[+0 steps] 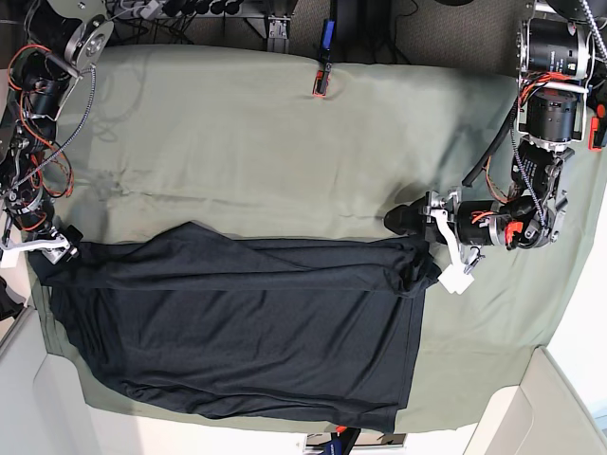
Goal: Fold the T-shirt properly
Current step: 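Open left gripper and release the folded edge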
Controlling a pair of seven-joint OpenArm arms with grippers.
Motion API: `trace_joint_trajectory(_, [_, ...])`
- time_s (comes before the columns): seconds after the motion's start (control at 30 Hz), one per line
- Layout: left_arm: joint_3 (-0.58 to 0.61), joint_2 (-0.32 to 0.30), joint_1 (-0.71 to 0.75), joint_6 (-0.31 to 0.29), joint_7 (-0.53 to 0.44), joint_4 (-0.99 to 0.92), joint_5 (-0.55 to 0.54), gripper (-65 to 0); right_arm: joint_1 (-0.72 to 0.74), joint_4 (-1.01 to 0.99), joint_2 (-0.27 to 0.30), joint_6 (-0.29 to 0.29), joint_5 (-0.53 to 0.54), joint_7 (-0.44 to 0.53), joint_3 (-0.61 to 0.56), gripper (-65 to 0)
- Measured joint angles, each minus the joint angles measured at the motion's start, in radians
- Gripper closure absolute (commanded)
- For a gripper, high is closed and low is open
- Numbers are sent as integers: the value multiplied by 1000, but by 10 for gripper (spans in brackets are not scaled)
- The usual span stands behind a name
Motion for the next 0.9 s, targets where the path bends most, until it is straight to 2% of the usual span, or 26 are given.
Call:
trace_joint_trajectory(0.23, [-101, 14, -3, 0, -3, -47, -4, -361, 31, -31, 0, 0, -14, -5, 0, -411])
trace_joint_trajectory(0.37, [-141, 48, 0, 2, -5, -113, -15, -361, 31, -6, 0, 0, -15, -69, 0, -411])
trace_joint_trajectory(0.53, [-145, 52, 0, 1, -6, -130, -32, -361, 5, 147, -2, 18, -19, -188, 0, -411])
trace_joint_trajectory(0.7, [-145, 52, 0, 1, -3, -131, -34, -361, -45, 279, 14, 35, -3, -237, 0, -411])
trace_joint_trajectory(0.9, [-145, 52, 0, 1, -3, -131, -33, -361, -115, 289, 16, 35, 73, -250, -2, -411])
